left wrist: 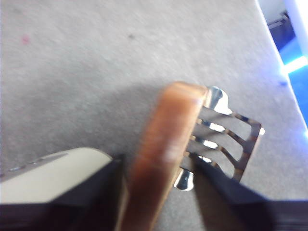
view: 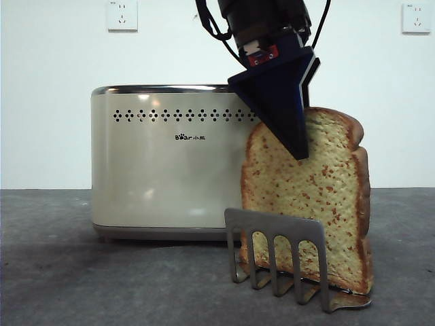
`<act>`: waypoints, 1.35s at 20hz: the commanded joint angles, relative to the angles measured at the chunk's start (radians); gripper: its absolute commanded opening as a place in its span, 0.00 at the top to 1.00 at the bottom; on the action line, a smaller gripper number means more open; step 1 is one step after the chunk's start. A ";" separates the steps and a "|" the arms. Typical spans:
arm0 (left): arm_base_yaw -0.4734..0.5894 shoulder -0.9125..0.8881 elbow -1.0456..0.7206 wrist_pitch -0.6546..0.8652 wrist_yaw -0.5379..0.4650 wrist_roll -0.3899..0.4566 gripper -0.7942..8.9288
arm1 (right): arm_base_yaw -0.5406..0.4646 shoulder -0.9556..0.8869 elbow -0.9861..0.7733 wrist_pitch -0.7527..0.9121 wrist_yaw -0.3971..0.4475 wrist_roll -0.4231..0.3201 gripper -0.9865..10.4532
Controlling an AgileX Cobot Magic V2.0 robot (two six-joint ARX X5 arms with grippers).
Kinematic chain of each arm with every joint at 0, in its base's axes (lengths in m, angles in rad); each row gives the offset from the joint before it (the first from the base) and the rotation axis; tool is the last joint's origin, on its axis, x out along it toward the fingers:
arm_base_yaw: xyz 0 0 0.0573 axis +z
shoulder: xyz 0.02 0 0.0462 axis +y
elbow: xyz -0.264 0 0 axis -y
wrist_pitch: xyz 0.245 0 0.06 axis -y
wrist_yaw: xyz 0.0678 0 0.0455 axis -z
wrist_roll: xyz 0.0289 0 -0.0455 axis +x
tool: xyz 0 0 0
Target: Pick up a slice of bread from the rack,put the bread on the toaster,press the button
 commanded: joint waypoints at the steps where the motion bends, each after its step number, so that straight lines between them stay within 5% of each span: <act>1: 0.001 0.008 -0.009 0.012 0.000 0.023 0.91 | 0.000 -0.001 0.005 0.005 -0.003 -0.011 0.92; 16: -0.057 -0.252 -0.009 -0.023 -0.014 -0.012 0.93 | 0.000 -0.001 0.005 0.005 0.015 -0.035 0.92; 27: -0.106 -0.487 -0.003 -0.239 -0.381 -0.087 0.93 | 0.000 -0.001 0.005 -0.021 0.015 -0.023 0.92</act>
